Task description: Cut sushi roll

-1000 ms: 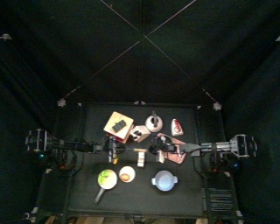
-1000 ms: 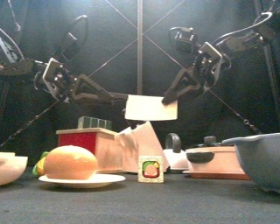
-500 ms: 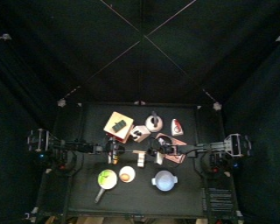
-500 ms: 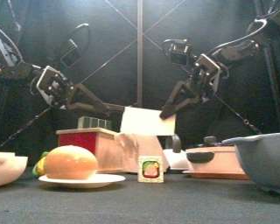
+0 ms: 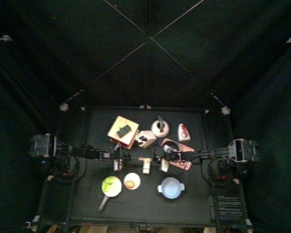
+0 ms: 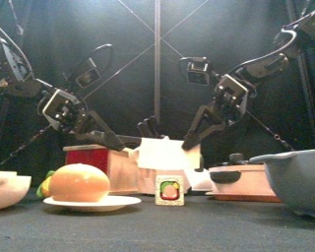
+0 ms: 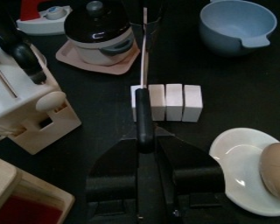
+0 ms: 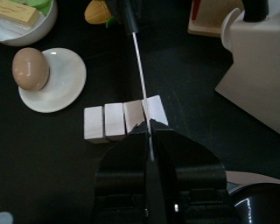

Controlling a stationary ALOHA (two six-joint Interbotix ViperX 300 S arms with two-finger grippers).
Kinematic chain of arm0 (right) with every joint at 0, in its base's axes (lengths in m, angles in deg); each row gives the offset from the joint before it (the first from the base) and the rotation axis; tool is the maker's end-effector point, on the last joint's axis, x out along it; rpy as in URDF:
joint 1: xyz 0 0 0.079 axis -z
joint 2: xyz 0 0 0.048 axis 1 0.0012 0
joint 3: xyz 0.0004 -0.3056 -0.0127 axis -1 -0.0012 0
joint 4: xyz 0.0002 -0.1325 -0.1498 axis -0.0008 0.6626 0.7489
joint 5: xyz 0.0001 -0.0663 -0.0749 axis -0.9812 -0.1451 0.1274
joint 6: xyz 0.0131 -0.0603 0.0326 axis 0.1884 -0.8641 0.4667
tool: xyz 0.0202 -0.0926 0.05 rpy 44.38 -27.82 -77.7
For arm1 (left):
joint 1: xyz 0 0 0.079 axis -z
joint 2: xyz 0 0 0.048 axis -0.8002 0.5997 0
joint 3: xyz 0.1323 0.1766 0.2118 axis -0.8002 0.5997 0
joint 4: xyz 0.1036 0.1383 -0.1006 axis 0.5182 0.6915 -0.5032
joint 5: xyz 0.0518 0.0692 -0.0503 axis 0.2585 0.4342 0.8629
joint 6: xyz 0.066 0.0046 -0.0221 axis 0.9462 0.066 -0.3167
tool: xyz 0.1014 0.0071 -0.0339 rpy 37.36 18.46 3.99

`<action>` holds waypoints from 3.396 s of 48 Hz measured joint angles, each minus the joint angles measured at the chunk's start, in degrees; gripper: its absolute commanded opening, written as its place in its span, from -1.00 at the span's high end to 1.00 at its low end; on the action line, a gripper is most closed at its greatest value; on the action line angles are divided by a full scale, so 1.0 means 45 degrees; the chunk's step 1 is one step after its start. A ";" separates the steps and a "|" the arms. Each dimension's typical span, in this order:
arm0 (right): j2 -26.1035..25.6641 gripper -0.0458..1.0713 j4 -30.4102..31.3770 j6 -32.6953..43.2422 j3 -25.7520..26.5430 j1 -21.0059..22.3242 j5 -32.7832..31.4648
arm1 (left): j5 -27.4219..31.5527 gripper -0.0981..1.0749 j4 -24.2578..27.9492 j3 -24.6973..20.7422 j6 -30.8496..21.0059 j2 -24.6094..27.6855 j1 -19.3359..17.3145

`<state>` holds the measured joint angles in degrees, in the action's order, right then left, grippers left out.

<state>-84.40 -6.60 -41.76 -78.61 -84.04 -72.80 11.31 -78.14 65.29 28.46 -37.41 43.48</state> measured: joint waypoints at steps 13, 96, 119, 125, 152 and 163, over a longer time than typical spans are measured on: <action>0.0410 0.15 0.0000 0.0000 0.0176 -0.0059 0.0000 | 0.0273 0.11 -0.0020 0.0000 0.0000 0.0000 0.0020; 0.0332 0.15 0.0117 -0.0020 0.0273 0.0059 -0.0234 | 0.0742 0.11 0.0000 0.0000 0.0000 -0.0391 0.0352; 0.0332 0.15 0.0117 -0.0039 0.0293 0.0156 -0.0234 | 0.0742 0.11 0.0000 0.0000 0.0020 -0.0391 0.0332; 0.0332 0.15 0.0137 -0.0039 0.0293 0.0176 -0.0254 | 0.0742 0.11 0.0000 -0.0020 0.0000 -0.0352 0.0332; 0.0605 0.15 0.0137 -0.0020 0.0371 0.0234 -0.0312 | 0.0781 0.11 0.0000 -0.0039 0.0000 -0.0137 0.0293; 0.0840 0.15 0.0137 -0.0039 0.0391 0.0273 -0.0312 | 0.0898 0.11 0.0000 -0.0039 0.0020 -0.0078 0.0313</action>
<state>-80.62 -5.98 -41.94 -76.85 -82.81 -74.20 15.35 -78.14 65.11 28.55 -37.76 44.89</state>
